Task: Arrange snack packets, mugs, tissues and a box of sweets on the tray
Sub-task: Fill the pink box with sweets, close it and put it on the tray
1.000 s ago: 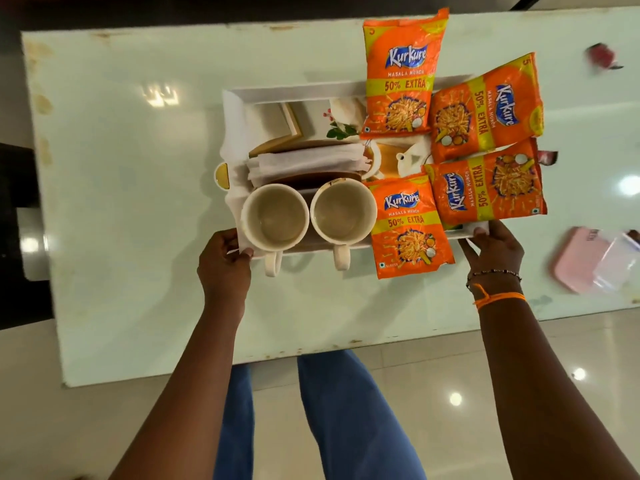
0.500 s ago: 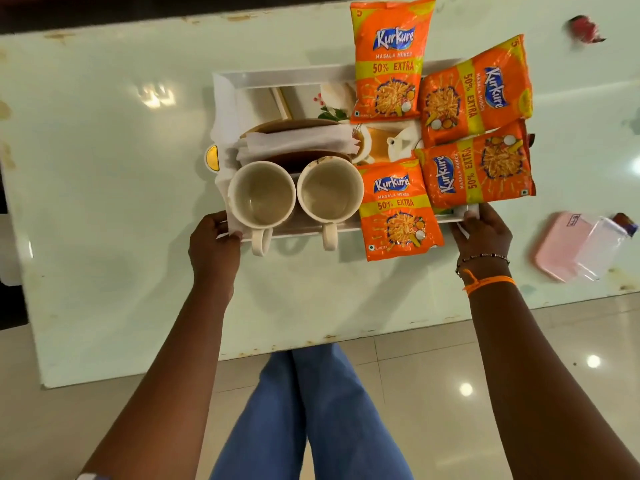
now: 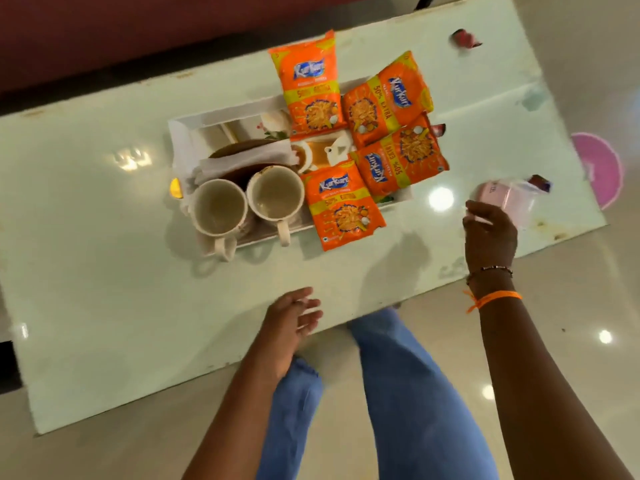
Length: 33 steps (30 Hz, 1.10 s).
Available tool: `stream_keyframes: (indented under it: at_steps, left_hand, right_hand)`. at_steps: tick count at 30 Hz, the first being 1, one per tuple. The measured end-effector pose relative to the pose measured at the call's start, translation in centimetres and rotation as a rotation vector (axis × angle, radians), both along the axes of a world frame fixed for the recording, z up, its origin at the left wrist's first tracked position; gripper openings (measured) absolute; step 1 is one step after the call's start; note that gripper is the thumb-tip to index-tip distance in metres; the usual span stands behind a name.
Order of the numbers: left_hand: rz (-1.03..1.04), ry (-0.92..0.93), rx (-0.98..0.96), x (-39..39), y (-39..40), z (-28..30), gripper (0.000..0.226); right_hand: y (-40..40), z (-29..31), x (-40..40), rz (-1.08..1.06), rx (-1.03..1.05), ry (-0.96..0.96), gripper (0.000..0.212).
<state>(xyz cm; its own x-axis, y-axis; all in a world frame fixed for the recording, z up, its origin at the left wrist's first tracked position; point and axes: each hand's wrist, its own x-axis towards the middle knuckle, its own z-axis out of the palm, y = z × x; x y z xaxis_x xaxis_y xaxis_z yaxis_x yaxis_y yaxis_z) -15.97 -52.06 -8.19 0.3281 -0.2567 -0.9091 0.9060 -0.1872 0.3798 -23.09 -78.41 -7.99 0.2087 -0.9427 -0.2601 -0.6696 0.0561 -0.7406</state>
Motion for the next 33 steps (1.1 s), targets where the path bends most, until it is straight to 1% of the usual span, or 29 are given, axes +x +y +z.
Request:
stream_keyframes:
  at_steps: [1, 2, 4, 5, 7, 9, 11, 12, 13, 14, 15, 17, 18, 19, 21, 22, 23, 24, 26, 27, 29, 30, 33]
  left_hand:
    - [-0.078, 0.014, -0.029, -0.7, -1.2, 0.2, 0.031]
    - [-0.149, 0.03, -0.054, -1.4, -2.5, 0.4, 0.031]
    - [-0.278, 0.057, -0.096, -2.4, -4.9, 0.7, 0.028]
    - [-0.334, 0.064, -0.112, -2.8, -6.3, 0.7, 0.026]
    - [-0.409, 0.086, -0.124, -3.3, -9.1, 0.7, 0.023]
    - [-0.439, 0.101, -0.12, -3.5, -11.7, 0.6, 0.022]
    - [-0.451, 0.117, -0.111, -3.7, -14.5, 0.3, 0.021]
    - [-0.452, 0.118, -0.113, -3.8, -15.9, 0.2, 0.019]
    - [-0.449, 0.107, -0.116, -3.8, -17.3, 0.2, 0.017]
    - [-0.442, 0.085, -0.109, -3.9, -18.9, 0.0, 0.016]
    - [-0.429, 0.054, -0.096, -4.0, -20.4, -0.2, 0.019]
    - [-0.371, 0.005, -0.102, -4.0, -23.6, -0.4, 0.043]
    - [-0.336, -0.003, -0.123, -4.0, -25.0, -0.4, 0.053]
    - [-0.3, -0.014, -0.142, -4.0, -26.5, -0.3, 0.058]
    - [-0.206, -0.085, -0.139, -3.9, -29.0, -0.4, 0.061]
    - [-0.158, -0.134, -0.117, -3.8, -30.0, -0.5, 0.062]
    - [-0.136, -0.181, -0.089, -3.5, -30.7, -0.6, 0.065]
    - [-0.151, -0.225, -0.053, -3.3, -31.3, -0.7, 0.069]
    - [-0.252, -0.315, 0.014, -2.9, -32.0, -0.9, 0.071]
    - [-0.297, -0.345, 0.024, -2.8, -32.2, -0.9, 0.069]
    - [-0.326, -0.35, 0.007, -2.6, -32.7, -1.1, 0.067]
    - [-0.322, -0.341, 0.003, -2.6, -32.9, -1.2, 0.066]
    - [-0.303, -0.329, 0.042, -2.5, -33.2, -1.2, 0.061]
  right_hand:
    - [-1.1, 0.0, -0.7, -0.008, -0.115, 0.094, 0.03]
    - [-2.3, -0.1, -1.3, -0.014, -0.188, 0.176, 0.032]
    - [-4.9, -0.7, -2.0, -0.031, -0.229, 0.301, 0.041]
    - [-6.4, -1.1, -1.9, -0.04, -0.207, 0.342, 0.049]
    - [-8.8, -2.2, -1.7, -0.04, -0.083, 0.412, 0.063]
    - [-10.4, -3.3, -1.5, 0.026, 0.05, 0.462, 0.072]
    - [-11.6, -3.8, -1.3, 0.111, 0.096, 0.469, 0.078]
    - [-12.2, -3.8, -1.3, 0.135, 0.101, 0.44, 0.079]
    - [-12.6, -3.6, -1.3, 0.125, 0.126, 0.353, 0.078]
    - [-13.0, -3.2, -1.4, 0.077, 0.202, 0.201, 0.075]
    - [-13.2, -2.5, -1.6, 0.008, 0.329, 0.004, 0.068]
    - [-13.1, -1.3, -2.3, -0.08, 0.623, -0.36, 0.049]
    - [-12.9, -0.9, -2.8, -0.079, 0.718, -0.474, 0.044]
    - [-12.9, -0.6, -3.2, -0.06, 0.782, -0.543, 0.041]
    - [-13.2, -0.2, -3.9, -0.021, 0.837, -0.598, 0.035]
    - [-13.5, -0.1, -4.1, -0.011, 0.824, -0.578, 0.031]
    - [-14.0, 0.0, -4.3, 0.003, 0.764, -0.529, 0.026]
    - [-14.8, 0.0, -4.4, 0.029, 0.656, -0.458, 0.024]
    - [-16.7, 0.0, -4.6, 0.173, 0.406, -0.31, 0.024]
    - [-17.7, 0.0, -4.5, 0.289, 0.331, -0.251, 0.022]
    - [-19.1, 0.0, -3.9, 0.522, 0.298, -0.176, 0.013]
    - [-19.6, -0.1, -3.5, 0.605, 0.302, -0.149, 0.015]
    - [-20.3, -0.6, -2.7, 0.72, 0.304, -0.095, 0.023]
